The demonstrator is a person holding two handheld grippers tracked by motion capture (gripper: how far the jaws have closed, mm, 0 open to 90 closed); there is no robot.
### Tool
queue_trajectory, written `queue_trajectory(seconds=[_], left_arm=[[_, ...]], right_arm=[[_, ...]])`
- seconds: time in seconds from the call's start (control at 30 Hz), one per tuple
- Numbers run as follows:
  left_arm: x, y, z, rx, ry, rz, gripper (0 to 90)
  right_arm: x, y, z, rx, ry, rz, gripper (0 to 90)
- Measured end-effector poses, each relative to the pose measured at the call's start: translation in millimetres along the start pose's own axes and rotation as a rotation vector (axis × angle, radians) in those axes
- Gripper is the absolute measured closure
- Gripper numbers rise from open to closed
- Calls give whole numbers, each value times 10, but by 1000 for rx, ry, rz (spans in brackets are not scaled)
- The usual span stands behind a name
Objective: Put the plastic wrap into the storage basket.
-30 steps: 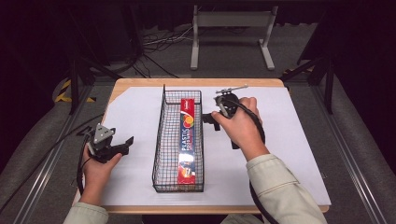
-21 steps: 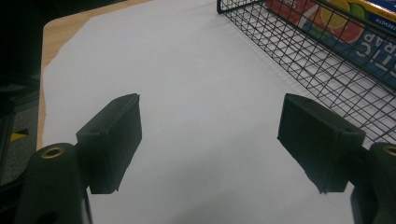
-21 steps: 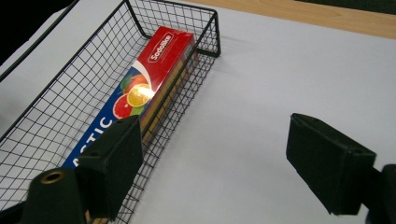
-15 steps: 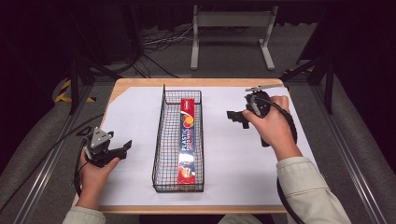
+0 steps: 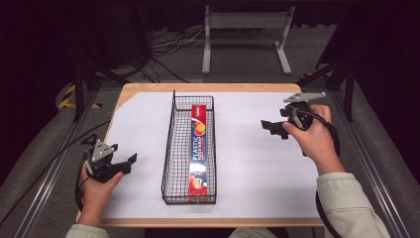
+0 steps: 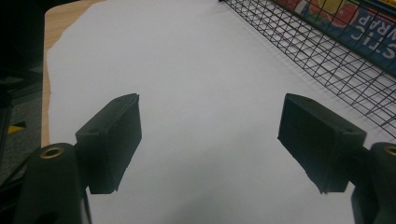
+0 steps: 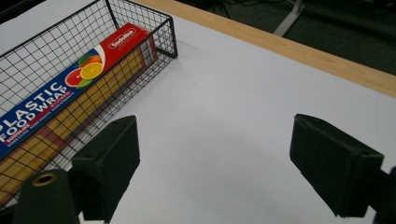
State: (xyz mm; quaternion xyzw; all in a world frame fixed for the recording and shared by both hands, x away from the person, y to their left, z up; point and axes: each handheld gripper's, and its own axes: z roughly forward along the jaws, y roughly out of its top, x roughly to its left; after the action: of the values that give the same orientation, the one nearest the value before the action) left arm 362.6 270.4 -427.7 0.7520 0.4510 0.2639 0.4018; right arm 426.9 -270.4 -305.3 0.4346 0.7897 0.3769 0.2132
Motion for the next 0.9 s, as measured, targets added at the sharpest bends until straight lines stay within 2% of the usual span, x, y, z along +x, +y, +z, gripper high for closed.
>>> queue_trajectory(seconds=[0.17,0.23,0.33,0.63,0.83,0.9], left_arm=[[-20,1,11,-3,-8,12,217],[-13,-1,15,-5,-12,9,216],[-14,-1,17,-5,-14,8,216],[-36,-8,33,-4,-25,11,216],[-17,-61,80,-10,-48,-14,218],[0,-77,82,-8,-42,-15,218]], right_arm=[[-91,-152,-28,-47,3,-60,137],[-145,-248,-25,-74,10,-72,136],[-186,-334,-17,-86,13,-84,136],[-294,-639,42,-73,16,-88,133],[-323,-841,100,-71,33,-79,130],[-325,-908,127,-76,35,-82,130]])
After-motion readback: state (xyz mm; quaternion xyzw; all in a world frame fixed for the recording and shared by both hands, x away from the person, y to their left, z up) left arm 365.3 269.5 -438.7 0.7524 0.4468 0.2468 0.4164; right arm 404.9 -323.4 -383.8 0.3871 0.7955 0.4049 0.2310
